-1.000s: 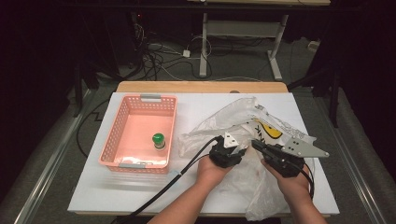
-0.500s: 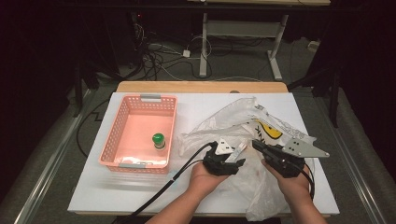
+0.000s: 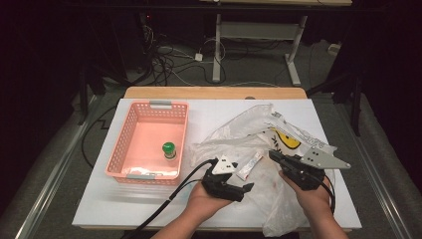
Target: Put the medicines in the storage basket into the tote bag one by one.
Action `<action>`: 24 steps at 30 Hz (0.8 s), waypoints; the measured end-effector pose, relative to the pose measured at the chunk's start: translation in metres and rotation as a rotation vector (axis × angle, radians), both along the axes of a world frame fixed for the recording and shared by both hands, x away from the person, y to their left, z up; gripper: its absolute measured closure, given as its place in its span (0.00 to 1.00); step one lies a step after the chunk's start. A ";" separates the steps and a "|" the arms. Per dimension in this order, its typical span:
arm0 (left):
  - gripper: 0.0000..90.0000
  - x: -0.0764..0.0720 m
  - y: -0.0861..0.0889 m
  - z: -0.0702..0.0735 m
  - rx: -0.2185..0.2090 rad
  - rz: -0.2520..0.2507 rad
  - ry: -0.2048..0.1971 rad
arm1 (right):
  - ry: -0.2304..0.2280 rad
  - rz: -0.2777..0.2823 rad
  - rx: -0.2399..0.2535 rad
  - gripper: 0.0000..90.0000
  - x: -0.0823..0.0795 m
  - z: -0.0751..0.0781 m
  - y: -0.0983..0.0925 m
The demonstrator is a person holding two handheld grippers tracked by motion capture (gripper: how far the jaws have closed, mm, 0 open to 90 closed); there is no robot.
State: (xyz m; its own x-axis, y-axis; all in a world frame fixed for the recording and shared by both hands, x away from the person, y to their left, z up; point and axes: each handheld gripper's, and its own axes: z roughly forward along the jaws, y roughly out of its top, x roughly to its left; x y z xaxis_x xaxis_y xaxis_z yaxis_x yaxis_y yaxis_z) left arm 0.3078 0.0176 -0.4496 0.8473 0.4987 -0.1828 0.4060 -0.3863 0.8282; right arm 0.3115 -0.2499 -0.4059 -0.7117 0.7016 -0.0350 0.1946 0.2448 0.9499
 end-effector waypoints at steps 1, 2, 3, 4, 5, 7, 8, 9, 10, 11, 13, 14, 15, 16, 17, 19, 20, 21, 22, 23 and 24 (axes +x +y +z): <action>0.15 -0.002 0.003 0.002 -0.005 -0.004 0.000 | 0.000 -0.001 -0.001 1.00 0.000 0.000 0.000; 0.12 -0.004 0.006 0.003 -0.004 -0.004 0.001 | 0.002 -0.002 0.000 1.00 0.000 0.000 0.000; 0.07 -0.006 0.009 0.005 -0.002 0.001 0.004 | 0.002 -0.002 -0.001 1.00 0.000 0.000 0.000; 0.04 -0.009 0.013 0.006 0.001 0.009 0.001 | 0.001 -0.002 -0.001 1.00 0.000 0.000 0.000; 0.00 -0.011 0.017 0.007 0.003 0.020 -0.005 | 0.000 -0.002 -0.003 1.00 -0.001 0.000 0.000; 0.00 -0.017 0.025 0.010 0.000 0.036 -0.017 | -0.003 -0.001 -0.005 1.00 -0.001 0.000 0.000; 0.00 -0.018 0.029 0.011 -0.002 0.039 -0.016 | -0.001 -0.001 -0.005 1.00 -0.001 0.000 0.000; 0.00 -0.020 0.033 0.013 -0.005 0.039 -0.014 | 0.000 -0.002 -0.006 1.00 -0.001 0.000 0.000; 0.00 -0.021 0.037 0.014 -0.007 0.045 -0.013 | 0.002 -0.003 -0.007 1.00 -0.001 -0.001 0.000; 0.00 -0.023 0.042 0.016 -0.007 0.051 -0.016 | 0.002 -0.003 -0.009 1.00 -0.001 -0.001 0.000; 0.00 -0.025 0.050 0.019 -0.004 0.060 -0.023 | 0.003 -0.003 -0.011 1.00 -0.001 -0.001 0.000; 0.00 -0.026 0.054 0.020 -0.001 0.062 -0.024 | 0.002 -0.004 -0.010 1.00 -0.001 -0.001 0.000; 0.00 -0.027 0.059 0.021 -0.001 0.065 -0.030 | 0.002 -0.005 -0.010 1.00 -0.001 -0.001 0.000; 0.00 -0.028 0.063 0.022 0.004 0.070 -0.040 | 0.002 -0.006 -0.010 1.00 -0.001 -0.001 0.000; 0.00 -0.029 0.068 0.023 0.003 0.076 -0.038 | 0.001 -0.005 -0.011 1.00 -0.001 -0.001 0.000; 0.00 -0.029 0.078 0.023 -0.007 0.090 -0.025 | 0.001 -0.007 -0.012 1.00 -0.001 -0.001 0.000; 0.00 -0.029 0.082 0.023 -0.006 0.100 -0.028 | 0.004 -0.009 -0.012 1.00 -0.001 -0.001 0.000; 0.00 -0.029 0.087 0.024 -0.007 0.109 -0.027 | 0.005 -0.010 -0.012 1.00 -0.001 -0.001 -0.001; 0.00 -0.029 0.091 0.024 -0.008 0.119 -0.027 | 0.005 -0.010 -0.013 1.00 -0.001 -0.002 -0.001; 0.00 -0.029 0.095 0.025 -0.012 0.127 -0.026 | 0.005 -0.010 -0.014 1.00 -0.001 -0.002 -0.001; 0.00 -0.029 0.099 0.025 -0.014 0.134 -0.025 | 0.005 -0.010 -0.014 1.00 -0.001 -0.002 -0.001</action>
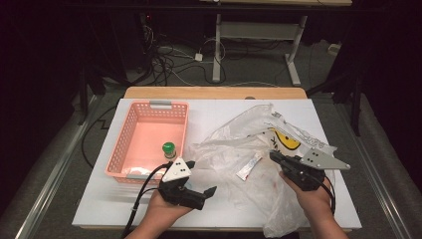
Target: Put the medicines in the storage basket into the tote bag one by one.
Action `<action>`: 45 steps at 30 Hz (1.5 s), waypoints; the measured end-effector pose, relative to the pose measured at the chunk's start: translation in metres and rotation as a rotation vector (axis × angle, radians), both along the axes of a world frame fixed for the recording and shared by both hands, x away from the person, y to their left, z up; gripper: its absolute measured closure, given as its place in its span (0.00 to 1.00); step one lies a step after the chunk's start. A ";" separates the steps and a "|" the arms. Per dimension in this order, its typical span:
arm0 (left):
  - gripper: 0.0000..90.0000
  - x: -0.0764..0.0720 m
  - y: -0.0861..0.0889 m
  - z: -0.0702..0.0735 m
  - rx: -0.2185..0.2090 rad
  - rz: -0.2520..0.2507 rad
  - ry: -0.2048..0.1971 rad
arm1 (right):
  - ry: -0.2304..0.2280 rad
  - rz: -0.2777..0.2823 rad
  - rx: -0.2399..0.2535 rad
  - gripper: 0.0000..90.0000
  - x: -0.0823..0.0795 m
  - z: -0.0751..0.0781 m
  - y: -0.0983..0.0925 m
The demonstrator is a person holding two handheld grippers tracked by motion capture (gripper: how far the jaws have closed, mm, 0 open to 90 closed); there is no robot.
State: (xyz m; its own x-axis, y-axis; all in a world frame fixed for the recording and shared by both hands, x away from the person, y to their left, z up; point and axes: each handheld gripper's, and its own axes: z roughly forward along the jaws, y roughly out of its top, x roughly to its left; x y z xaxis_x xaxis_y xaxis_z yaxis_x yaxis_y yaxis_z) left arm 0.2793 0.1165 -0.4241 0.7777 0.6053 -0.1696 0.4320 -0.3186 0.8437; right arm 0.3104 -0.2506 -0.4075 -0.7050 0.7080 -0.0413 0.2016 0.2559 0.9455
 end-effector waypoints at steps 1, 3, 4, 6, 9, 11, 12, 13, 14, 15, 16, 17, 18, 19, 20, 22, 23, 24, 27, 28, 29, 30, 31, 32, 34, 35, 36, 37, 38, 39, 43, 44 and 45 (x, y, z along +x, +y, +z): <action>0.00 0.000 0.004 0.001 -0.001 0.009 -0.003 | 0.000 0.000 0.000 1.00 0.000 0.000 0.000; 0.00 0.000 0.011 0.004 0.002 0.029 -0.017 | 0.000 -0.001 0.000 1.00 0.000 0.000 0.000; 0.00 0.001 0.014 0.005 0.004 0.040 -0.022 | -0.001 -0.001 0.000 1.00 0.000 0.000 0.000; 0.00 0.002 0.020 0.007 -0.005 0.059 -0.021 | -0.005 0.000 -0.001 1.00 0.000 0.001 -0.001; 0.00 0.004 0.030 0.008 -0.006 0.092 -0.023 | -0.007 -0.002 0.001 1.00 -0.001 0.001 -0.002; 0.00 0.007 0.036 0.007 0.000 0.114 -0.021 | -0.005 -0.003 0.004 1.00 -0.001 0.001 -0.002; 0.00 0.008 0.039 0.007 0.006 0.125 -0.023 | -0.006 0.000 0.005 1.00 -0.001 0.001 -0.002; 0.00 0.009 0.043 0.006 0.011 0.136 -0.023 | -0.006 0.000 0.005 1.00 -0.001 0.001 -0.002; 0.00 0.011 0.046 0.005 0.009 0.145 -0.019 | -0.005 0.000 0.006 1.00 -0.001 0.001 -0.003; 0.00 0.012 0.049 0.004 0.010 0.155 -0.017 | -0.005 0.000 0.005 1.00 -0.001 0.001 -0.003; 0.00 0.014 0.052 0.003 0.017 0.165 -0.018 | -0.007 0.001 0.005 1.00 -0.001 0.001 -0.003; 0.00 0.015 0.056 0.003 0.019 0.172 -0.014 | -0.007 0.001 0.005 1.00 -0.001 0.001 -0.003; 0.00 0.017 0.059 0.002 0.018 0.178 -0.009 | -0.006 0.000 0.005 1.00 -0.001 0.001 -0.003; 0.00 0.018 0.063 0.001 0.018 0.188 -0.007 | -0.006 0.000 0.005 1.00 -0.001 0.001 -0.004; 0.00 0.019 0.066 0.001 0.019 0.199 -0.004 | -0.006 -0.002 0.004 1.00 -0.001 0.000 -0.004; 0.00 0.021 0.072 -0.001 0.027 0.218 -0.002 | -0.002 -0.002 0.003 1.00 -0.001 0.000 -0.003; 0.00 0.022 0.075 -0.001 0.027 0.225 0.000 | -0.001 -0.002 0.003 1.00 -0.001 0.000 -0.003; 0.00 0.024 0.078 -0.002 0.023 0.231 0.005 | -0.002 0.000 0.004 1.00 -0.001 -0.001 -0.003; 0.00 0.026 0.086 -0.003 0.024 0.254 0.009 | -0.002 0.003 0.002 1.00 0.000 -0.002 -0.002; 0.00 0.027 0.088 -0.004 0.022 0.262 0.011 | 0.000 0.003 0.001 1.00 0.000 -0.002 -0.003; 0.00 0.027 0.091 -0.004 0.022 0.270 0.012 | 0.000 0.002 -0.001 1.00 0.000 -0.002 -0.003; 0.00 0.028 0.093 -0.005 0.024 0.277 0.013 | 0.002 0.001 -0.001 1.00 0.000 -0.002 -0.003; 0.00 0.029 0.096 -0.005 0.023 0.284 0.016 | 0.004 -0.001 0.002 1.00 -0.001 -0.002 -0.003; 0.00 0.030 0.099 -0.006 0.023 0.293 0.017 | 0.002 -0.001 0.001 1.00 -0.001 -0.002 -0.003; 0.00 0.031 0.104 -0.007 0.027 0.308 0.023 | 0.000 -0.002 0.002 1.00 -0.001 -0.002 -0.004; 0.00 0.032 0.107 -0.007 0.026 0.315 0.027 | 0.000 -0.003 0.002 1.00 -0.001 -0.002 -0.004; 0.00 0.033 0.110 -0.008 0.025 0.324 0.031 | -0.001 -0.003 0.002 1.00 -0.001 -0.002 -0.004; 0.00 0.033 0.112 -0.008 0.025 0.331 0.032 | -0.002 -0.004 0.001 1.00 -0.001 -0.002 -0.005; 0.00 0.034 0.115 -0.008 0.025 0.339 0.032 | -0.001 -0.002 0.003 1.00 -0.001 -0.002 -0.005; 0.00 0.034 0.118 -0.008 0.023 0.346 0.033 | -0.002 -0.001 0.001 1.00 -0.001 -0.002 -0.005; 0.00 0.035 0.125 -0.009 0.020 0.364 0.036 | -0.001 -0.003 0.001 1.00 -0.001 -0.002 -0.004; 0.00 0.035 0.125 -0.009 0.019 0.366 0.036 | -0.001 -0.003 0.001 1.00 -0.001 -0.002 -0.005; 0.00 0.035 0.126 -0.009 0.019 0.368 0.035 | -0.001 -0.004 0.002 1.00 -0.001 -0.002 -0.005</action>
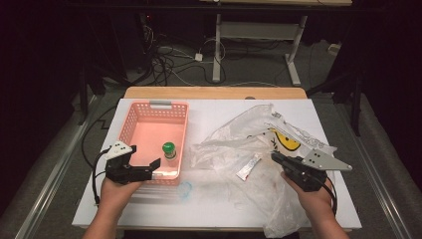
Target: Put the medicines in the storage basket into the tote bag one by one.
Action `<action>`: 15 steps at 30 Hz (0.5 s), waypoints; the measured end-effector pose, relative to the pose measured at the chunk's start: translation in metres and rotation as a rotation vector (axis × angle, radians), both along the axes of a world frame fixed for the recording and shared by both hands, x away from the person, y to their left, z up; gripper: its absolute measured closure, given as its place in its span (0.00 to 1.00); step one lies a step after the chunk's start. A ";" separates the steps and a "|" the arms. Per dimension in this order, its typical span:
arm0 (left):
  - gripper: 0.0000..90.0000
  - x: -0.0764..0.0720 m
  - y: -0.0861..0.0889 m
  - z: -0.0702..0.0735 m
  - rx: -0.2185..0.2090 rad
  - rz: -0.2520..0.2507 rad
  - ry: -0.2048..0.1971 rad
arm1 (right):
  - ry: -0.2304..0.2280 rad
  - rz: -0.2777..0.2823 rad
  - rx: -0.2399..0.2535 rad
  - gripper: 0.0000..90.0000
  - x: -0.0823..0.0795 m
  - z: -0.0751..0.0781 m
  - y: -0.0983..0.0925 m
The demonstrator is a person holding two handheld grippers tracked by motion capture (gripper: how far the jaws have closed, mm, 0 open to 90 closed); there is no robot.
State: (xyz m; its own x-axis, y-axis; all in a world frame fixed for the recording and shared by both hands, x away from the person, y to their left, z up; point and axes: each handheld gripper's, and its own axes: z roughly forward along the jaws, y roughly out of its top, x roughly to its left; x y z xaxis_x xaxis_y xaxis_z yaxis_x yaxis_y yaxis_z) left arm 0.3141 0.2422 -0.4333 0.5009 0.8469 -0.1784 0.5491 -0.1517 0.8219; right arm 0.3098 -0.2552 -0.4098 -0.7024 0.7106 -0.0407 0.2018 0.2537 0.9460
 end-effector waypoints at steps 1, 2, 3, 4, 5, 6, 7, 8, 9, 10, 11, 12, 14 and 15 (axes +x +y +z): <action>0.00 0.000 0.000 0.000 -0.001 -0.001 -0.001 | -0.001 0.001 -0.002 1.00 0.000 0.000 0.000; 0.00 0.000 0.000 0.000 0.000 -0.003 -0.001 | -0.001 0.001 -0.002 1.00 0.000 0.000 0.000; 0.00 0.000 -0.001 0.000 0.003 -0.005 0.000 | -0.002 0.002 -0.002 1.00 0.000 0.000 0.000; 0.00 0.001 -0.002 0.000 0.001 -0.008 0.000 | -0.002 0.000 -0.002 1.00 0.000 0.000 0.000; 0.00 0.001 -0.003 0.000 0.000 -0.012 0.003 | -0.003 0.001 -0.004 1.00 0.000 0.000 0.000; 0.00 0.001 -0.004 0.001 -0.001 -0.015 0.002 | -0.005 0.002 -0.004 1.00 0.000 0.000 0.000; 0.00 0.001 -0.005 0.003 0.003 -0.017 -0.001 | -0.007 0.004 -0.004 1.00 0.000 0.000 0.001; 0.00 0.002 -0.007 0.005 0.001 -0.019 -0.006 | -0.007 0.002 -0.004 1.00 -0.001 0.001 0.001; 0.00 0.002 -0.008 0.007 -0.002 -0.023 -0.010 | -0.007 -0.001 -0.002 1.00 -0.001 0.001 0.000; 0.00 0.003 -0.010 0.009 -0.007 -0.028 -0.013 | -0.008 0.000 -0.002 1.00 -0.001 0.001 0.000; 0.00 0.005 -0.012 0.012 -0.010 -0.030 -0.014 | -0.009 0.001 -0.002 1.00 0.000 0.001 0.000; 0.00 0.006 -0.013 0.014 -0.010 -0.032 -0.016 | -0.006 -0.001 -0.002 1.00 0.000 0.001 0.000; 0.00 0.010 -0.016 0.019 -0.014 -0.035 -0.016 | -0.004 -0.001 -0.002 1.00 0.000 0.001 0.000; 0.00 0.012 -0.018 0.021 -0.008 -0.038 -0.015 | -0.005 0.000 -0.001 1.00 0.000 0.001 0.000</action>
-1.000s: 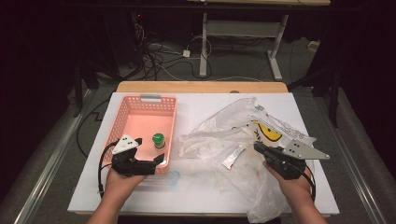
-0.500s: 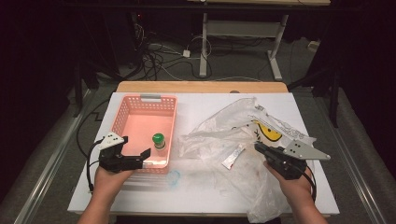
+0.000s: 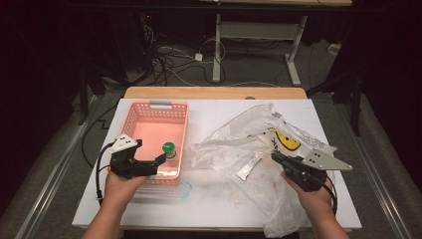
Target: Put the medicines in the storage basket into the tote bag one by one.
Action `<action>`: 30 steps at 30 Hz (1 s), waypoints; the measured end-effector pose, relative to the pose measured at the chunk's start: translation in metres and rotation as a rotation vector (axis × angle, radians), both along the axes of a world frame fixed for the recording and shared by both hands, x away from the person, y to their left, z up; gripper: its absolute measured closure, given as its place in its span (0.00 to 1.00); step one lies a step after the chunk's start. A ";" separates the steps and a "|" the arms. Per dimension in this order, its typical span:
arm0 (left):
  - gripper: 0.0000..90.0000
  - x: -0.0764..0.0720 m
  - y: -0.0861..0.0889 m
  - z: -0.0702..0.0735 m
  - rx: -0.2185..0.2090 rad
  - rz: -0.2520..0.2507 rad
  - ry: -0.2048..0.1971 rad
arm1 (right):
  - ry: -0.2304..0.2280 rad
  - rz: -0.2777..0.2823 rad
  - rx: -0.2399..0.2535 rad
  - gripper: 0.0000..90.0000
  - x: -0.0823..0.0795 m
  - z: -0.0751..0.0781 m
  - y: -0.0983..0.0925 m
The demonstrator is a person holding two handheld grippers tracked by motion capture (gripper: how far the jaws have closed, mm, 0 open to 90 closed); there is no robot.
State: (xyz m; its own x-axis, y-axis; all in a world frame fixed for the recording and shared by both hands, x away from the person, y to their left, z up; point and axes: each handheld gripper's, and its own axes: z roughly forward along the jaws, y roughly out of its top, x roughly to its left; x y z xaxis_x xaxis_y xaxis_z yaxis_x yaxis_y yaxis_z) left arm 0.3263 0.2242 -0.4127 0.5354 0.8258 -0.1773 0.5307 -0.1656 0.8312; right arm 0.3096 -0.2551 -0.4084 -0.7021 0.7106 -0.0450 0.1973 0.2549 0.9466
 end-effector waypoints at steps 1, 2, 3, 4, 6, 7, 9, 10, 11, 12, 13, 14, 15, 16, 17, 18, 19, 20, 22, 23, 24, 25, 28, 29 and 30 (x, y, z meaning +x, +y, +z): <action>0.00 0.003 -0.002 0.002 0.005 -0.001 0.001 | -0.004 0.002 0.000 1.00 0.000 0.001 0.000; 0.00 0.006 -0.003 0.004 0.008 -0.002 0.004 | -0.006 0.002 0.002 1.00 0.000 0.001 0.000; 0.00 0.009 -0.004 0.005 0.004 -0.001 0.005 | -0.007 0.002 0.004 1.00 -0.001 0.001 -0.001; 0.00 0.013 -0.004 0.006 0.005 0.000 0.012 | -0.007 0.001 0.003 1.00 -0.001 0.002 -0.001; 0.00 0.021 -0.006 0.008 0.025 0.006 0.020 | -0.007 0.000 0.007 1.00 -0.001 0.002 -0.002; 0.00 0.025 -0.006 0.008 0.031 0.007 0.027 | -0.006 -0.003 0.006 1.00 -0.001 0.002 -0.002; 0.00 0.032 -0.008 0.008 0.038 0.009 0.042 | -0.007 -0.004 0.006 1.00 -0.001 0.002 -0.003; 0.00 0.036 -0.008 0.008 0.044 0.005 0.048 | -0.009 -0.004 0.006 1.00 -0.001 0.002 -0.003; 0.00 0.039 -0.009 0.009 0.047 0.004 0.053 | -0.010 -0.003 0.007 1.00 -0.001 0.002 -0.003; 0.00 0.042 -0.010 0.009 0.051 0.002 0.060 | -0.010 -0.003 0.007 1.00 -0.001 0.002 -0.003; 0.00 0.046 -0.010 0.009 0.051 0.001 0.067 | -0.008 -0.004 0.009 1.00 0.000 0.002 -0.004; 0.00 0.049 -0.010 0.009 0.048 0.000 0.077 | -0.008 -0.005 0.010 1.00 0.000 0.002 -0.004; 0.00 0.053 -0.011 0.008 0.047 0.004 0.089 | -0.008 -0.005 0.010 1.00 0.000 0.002 -0.004; 0.00 0.057 -0.012 0.008 0.054 0.003 0.099 | -0.007 -0.005 0.010 1.00 0.000 0.002 -0.004; 0.00 0.060 -0.013 0.006 0.056 0.000 0.111 | -0.006 -0.005 0.010 1.00 0.000 0.002 -0.004; 0.00 0.063 -0.013 0.005 0.063 -0.004 0.121 | -0.005 -0.005 0.012 1.00 -0.001 0.002 -0.004; 0.00 0.067 -0.015 0.003 0.074 -0.006 0.133 | -0.006 -0.005 0.012 1.00 0.000 0.002 -0.004; 0.00 0.070 -0.015 0.001 0.088 -0.008 0.148 | -0.007 -0.004 0.012 1.00 0.000 0.002 -0.003; 0.00 0.076 -0.016 -0.004 0.102 -0.009 0.179 | -0.008 -0.005 0.014 1.00 0.000 0.002 -0.004; 0.01 0.078 -0.016 -0.007 0.113 -0.010 0.195 | -0.008 -0.005 0.015 1.00 0.000 0.002 -0.004; 0.02 0.080 -0.017 -0.009 0.124 -0.011 0.209 | -0.007 -0.007 0.014 1.00 -0.001 0.002 -0.004; 0.03 0.082 -0.018 -0.011 0.138 -0.011 0.222 | -0.006 -0.007 0.016 1.00 0.000 0.002 -0.004; 0.07 0.086 -0.020 -0.015 0.164 -0.012 0.252 | -0.004 -0.008 0.016 1.00 0.000 0.001 -0.005; 0.09 0.087 -0.021 -0.016 0.172 -0.018 0.263 | -0.002 -0.008 0.017 1.00 0.000 0.001 -0.005; 0.12 0.087 -0.022 -0.018 0.183 -0.025 0.271 | 0.000 -0.008 0.019 1.00 0.000 0.001 -0.005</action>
State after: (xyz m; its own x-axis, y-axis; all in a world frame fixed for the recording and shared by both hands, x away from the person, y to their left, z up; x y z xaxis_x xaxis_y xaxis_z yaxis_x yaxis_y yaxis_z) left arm 0.4134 0.2020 -0.4304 0.5095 0.8443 -0.1659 0.7225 -0.3151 0.6154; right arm 0.3100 -0.2598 -0.4074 -0.6963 0.7171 -0.0319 0.1992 0.2357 0.9512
